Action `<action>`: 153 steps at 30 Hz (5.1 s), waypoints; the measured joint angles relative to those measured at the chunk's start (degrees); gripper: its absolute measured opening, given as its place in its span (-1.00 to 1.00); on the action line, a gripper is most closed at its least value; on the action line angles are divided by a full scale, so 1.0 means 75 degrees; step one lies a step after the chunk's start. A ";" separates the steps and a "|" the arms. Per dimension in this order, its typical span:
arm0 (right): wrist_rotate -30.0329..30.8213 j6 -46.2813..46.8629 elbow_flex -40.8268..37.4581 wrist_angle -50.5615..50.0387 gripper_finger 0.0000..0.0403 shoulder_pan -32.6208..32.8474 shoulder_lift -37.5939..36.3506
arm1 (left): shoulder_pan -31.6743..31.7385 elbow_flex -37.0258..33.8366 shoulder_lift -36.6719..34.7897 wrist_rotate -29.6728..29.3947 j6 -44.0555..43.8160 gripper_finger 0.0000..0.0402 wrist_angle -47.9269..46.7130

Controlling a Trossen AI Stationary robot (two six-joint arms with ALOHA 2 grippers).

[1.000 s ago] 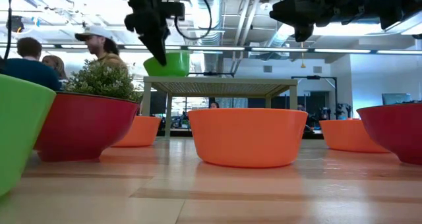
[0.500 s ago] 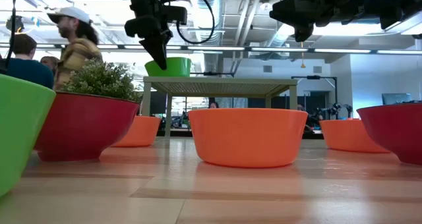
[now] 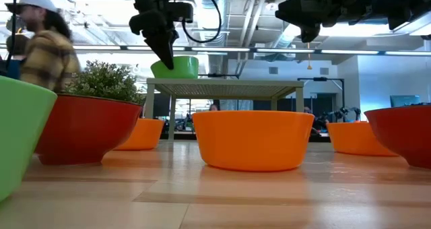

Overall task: Pick & Place Mini bowls
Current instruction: Put the green bowl on the shelf, then put the orange bowl on the shelf

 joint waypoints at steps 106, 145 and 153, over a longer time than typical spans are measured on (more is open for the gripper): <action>-0.0231 0.3175 0.3471 -0.4211 -0.08 0.1626 0.5199 | -0.4513 -0.6306 -0.4060 -0.1774 -0.3072 -0.47 0.7548; -0.0366 0.3887 0.5238 -0.6931 -0.97 0.1507 0.5437 | -0.4513 -0.6306 -0.4124 -0.1777 -0.2703 -0.47 0.8023; 0.1134 0.1999 0.7853 -0.9954 -0.98 0.0851 0.4970 | -0.4516 -0.6301 -0.4173 -0.1776 -0.1968 -0.47 0.8350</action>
